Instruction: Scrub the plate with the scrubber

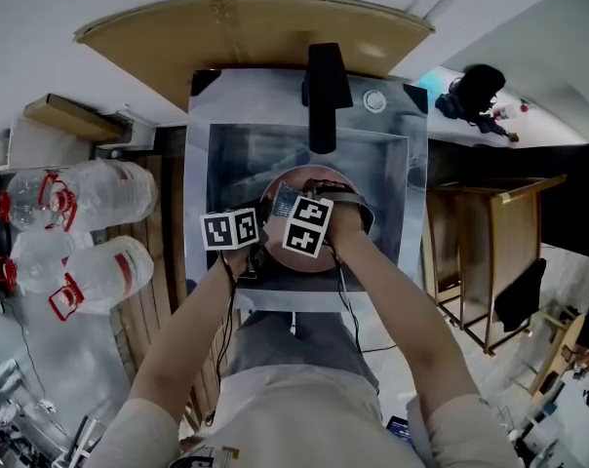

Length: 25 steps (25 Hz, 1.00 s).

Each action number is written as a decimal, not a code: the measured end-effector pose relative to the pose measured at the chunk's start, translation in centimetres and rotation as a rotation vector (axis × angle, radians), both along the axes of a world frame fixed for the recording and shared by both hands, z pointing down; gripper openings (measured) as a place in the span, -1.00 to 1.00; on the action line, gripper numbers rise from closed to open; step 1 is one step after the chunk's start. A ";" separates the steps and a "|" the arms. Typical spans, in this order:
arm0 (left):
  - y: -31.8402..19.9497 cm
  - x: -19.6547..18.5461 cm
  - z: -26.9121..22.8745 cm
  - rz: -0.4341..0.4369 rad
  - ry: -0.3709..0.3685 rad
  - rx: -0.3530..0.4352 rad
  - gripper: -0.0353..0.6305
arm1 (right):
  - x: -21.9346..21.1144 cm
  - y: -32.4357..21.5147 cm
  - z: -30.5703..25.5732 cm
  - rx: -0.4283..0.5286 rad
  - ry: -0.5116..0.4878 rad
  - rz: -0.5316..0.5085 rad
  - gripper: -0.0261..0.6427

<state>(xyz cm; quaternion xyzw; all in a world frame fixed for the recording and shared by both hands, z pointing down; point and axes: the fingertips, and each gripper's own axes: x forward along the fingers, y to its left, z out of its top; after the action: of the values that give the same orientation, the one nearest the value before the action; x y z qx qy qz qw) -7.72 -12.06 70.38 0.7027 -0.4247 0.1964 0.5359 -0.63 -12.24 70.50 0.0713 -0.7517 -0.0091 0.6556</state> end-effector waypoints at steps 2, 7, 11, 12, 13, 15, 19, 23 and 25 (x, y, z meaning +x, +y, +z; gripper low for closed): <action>0.1 -0.1 0.0 0.005 -0.001 0.002 -0.76 | 1.1 -2.1 -0.1 0.062 -0.003 0.059 -0.54; -0.1 0.0 0.1 0.025 -0.018 0.000 -0.76 | 5.0 -4.1 -0.3 0.092 0.060 0.165 -0.56; -0.1 0.2 0.0 0.067 -0.063 0.001 -0.76 | 7.5 -1.5 -0.1 0.005 0.176 0.158 -0.56; -0.1 0.2 0.0 0.071 -0.069 0.000 -0.76 | 8.0 -0.4 -0.1 -0.027 0.207 0.141 -0.56; -0.1 0.2 0.0 0.073 -0.070 -0.001 -0.76 | 8.4 0.7 -0.1 -0.060 0.233 0.122 -0.56; -0.1 0.2 0.0 0.066 -0.066 -0.002 -0.76 | 8.6 3.2 -0.1 -0.121 0.254 0.090 -0.56; -0.2 0.4 0.1 0.055 -0.057 0.006 -0.76 | 7.1 7.5 -0.2 -0.206 0.187 0.079 -0.56; -0.4 0.7 0.1 0.076 -0.076 0.028 -0.74 | 4.9 9.3 -0.2 -0.204 0.125 0.013 -0.54; -0.4 0.7 0.1 0.072 -0.078 0.031 -0.74 | 3.4 9.8 -0.3 -0.202 0.082 -0.013 -0.54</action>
<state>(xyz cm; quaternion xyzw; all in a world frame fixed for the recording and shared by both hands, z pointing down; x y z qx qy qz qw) -7.05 -12.45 70.45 0.7175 -0.4226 0.2362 0.5008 2.76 -2.46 70.19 -0.0004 -0.7217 0.0593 0.6896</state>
